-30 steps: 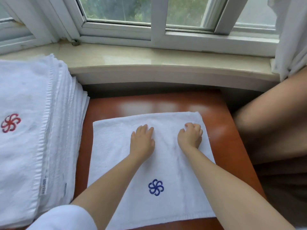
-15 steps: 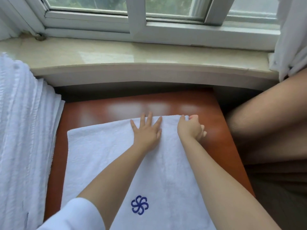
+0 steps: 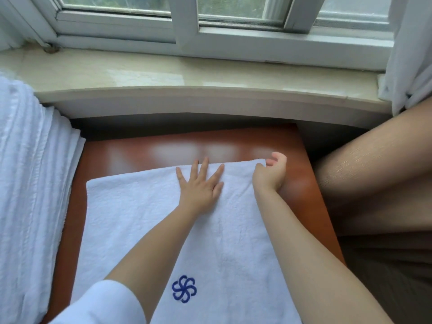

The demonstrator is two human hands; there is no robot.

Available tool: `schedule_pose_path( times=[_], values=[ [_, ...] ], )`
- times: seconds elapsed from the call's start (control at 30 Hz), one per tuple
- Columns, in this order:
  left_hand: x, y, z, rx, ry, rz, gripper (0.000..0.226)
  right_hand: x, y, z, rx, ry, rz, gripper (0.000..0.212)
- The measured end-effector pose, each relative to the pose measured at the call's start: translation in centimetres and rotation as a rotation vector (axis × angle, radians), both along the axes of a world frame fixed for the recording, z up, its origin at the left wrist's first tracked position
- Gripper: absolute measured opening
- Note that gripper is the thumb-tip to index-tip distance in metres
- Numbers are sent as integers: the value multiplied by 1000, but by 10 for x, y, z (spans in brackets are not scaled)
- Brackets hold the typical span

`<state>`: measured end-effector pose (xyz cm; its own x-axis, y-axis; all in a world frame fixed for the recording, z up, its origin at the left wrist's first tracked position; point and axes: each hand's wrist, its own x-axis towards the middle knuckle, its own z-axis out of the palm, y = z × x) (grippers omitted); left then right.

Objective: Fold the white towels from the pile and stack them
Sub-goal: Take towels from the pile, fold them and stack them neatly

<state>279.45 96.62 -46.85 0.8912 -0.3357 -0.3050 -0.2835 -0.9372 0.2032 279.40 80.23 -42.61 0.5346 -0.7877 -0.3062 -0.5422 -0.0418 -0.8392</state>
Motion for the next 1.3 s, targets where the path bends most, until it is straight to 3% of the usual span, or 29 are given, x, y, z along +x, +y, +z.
schedule_pose_path(
  times=[0.07, 0.17, 0.23, 0.3, 0.5, 0.67, 0.8, 0.9, 1.0, 1.1, 1.23, 1.3],
  values=[
    [-1, 1, 2, -46, -8, 10, 52, -10, 6, -4, -267, 32, 95, 45],
    [-13, 10, 5, -78, -163, 88, 47, -29, 23, -12, -481, 49, 394, 38],
    [-27, 20, 5, -57, -173, 134, 46, -42, 27, -23, -619, 210, 671, 41],
    [-39, 33, 2, -22, -110, 129, 49, -53, 25, -31, -709, 352, 795, 48],
    [-64, 73, 7, 67, -66, 144, 54, -65, 31, -14, -438, 409, 620, 55],
    [-103, 107, 12, 84, -44, 329, 49, -98, 35, -6, -386, 427, 422, 59],
    [-118, 137, 32, 85, -164, 578, 41, -108, 29, 7, -126, 436, 181, 44],
    [-116, 162, 45, -139, -42, 997, 46, -113, 25, 14, 26, 413, 179, 40],
    [-111, 185, 46, -269, 106, 1293, 48, -122, 29, 12, -24, 458, 144, 35],
    [-106, 200, 47, -477, 212, 1395, 39, -130, 35, 12, -109, 483, 49, 29],
    [-99, 205, 59, -864, 342, 1592, 44, -129, 38, 19, -152, 498, 118, 28],
    [-96, 201, 67, -932, 359, 1596, 42, -124, 36, 25, -115, 462, 156, 24]
  ],
)
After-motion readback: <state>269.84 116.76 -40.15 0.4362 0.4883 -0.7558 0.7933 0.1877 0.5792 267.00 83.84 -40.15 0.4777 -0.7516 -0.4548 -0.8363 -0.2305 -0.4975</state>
